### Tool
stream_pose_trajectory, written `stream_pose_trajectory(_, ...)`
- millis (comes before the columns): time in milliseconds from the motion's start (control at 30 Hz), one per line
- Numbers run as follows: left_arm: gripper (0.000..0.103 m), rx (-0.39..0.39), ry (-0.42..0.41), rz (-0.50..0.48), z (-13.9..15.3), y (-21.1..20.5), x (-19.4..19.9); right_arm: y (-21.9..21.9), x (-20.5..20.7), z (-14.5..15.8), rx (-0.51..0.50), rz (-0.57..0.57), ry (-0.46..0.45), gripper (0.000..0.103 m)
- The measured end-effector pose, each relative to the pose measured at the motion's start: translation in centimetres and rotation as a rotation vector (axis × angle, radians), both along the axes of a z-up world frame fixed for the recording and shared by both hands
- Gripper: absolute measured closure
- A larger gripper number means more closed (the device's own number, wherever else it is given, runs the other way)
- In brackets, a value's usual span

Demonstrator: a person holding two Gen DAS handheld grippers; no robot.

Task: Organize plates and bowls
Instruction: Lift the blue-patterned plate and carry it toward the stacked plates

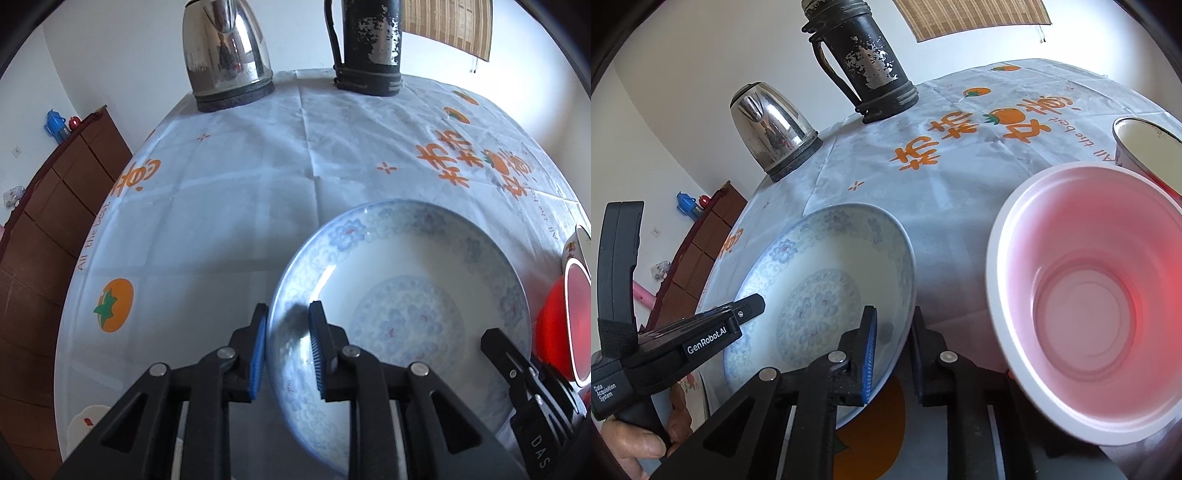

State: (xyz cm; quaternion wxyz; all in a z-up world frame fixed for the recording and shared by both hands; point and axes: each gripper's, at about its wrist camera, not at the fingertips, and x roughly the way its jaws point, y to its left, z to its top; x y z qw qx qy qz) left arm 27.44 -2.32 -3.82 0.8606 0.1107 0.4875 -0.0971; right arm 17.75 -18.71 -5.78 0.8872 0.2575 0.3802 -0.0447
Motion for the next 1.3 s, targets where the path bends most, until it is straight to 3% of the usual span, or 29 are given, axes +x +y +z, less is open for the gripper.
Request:
stream_pose_trajectory(300,0.083,-0.046,0.014,0.023,0.1,0.2,0.9,-0.3,0.0,-0.2,0.036,-0.002,-0.018,0.083)
stream_pose_trajectory(567,0.064,-0.033,-0.001,0.013,-0.5,-0.8,1.1,-0.6,0.4,-0.3,0.056,-0.016,-0.028,0.082)
stream_pose_trajectory(633,0.064,-0.043,0.002,0.027,-0.5,-0.7,1.1,-0.3,0.6,-0.2,0.052,-0.008,-0.038,0.075)
stream_pose_trajectory(700,0.067,-0.063,0.011,0.039,-0.4,-0.5,1.3,0.1,0.9,0.0,0.046,0.015,-0.052,0.058)
stream_pose_trajectory(767,0.071,-0.067,0.001,0.045,-0.4,-0.3,1.3,0.7,1.1,0.2,0.011,0.031,-0.05,0.054)
stream_pose_trajectory(833,0.073,-0.077,-0.013,0.058,-0.4,-0.1,1.0,1.2,1.3,0.4,-0.05,0.049,-0.027,0.056)
stream_pose_trajectory(900,0.075,-0.081,-0.029,0.08,-0.4,0.2,0.6,1.2,1.4,0.4,-0.103,0.038,-0.003,0.073)
stream_pose_trajectory(967,0.075,-0.073,-0.047,0.101,-0.4,0.1,0.1,0.9,1.4,0.3,-0.118,0.04,0.01,0.081)
stream_pose_trajectory(1300,0.079,-0.058,-0.13,0.157,-0.5,-0.5,-2.8,-1.1,0.6,0.2,-0.047,-0.014,-0.002,0.087)
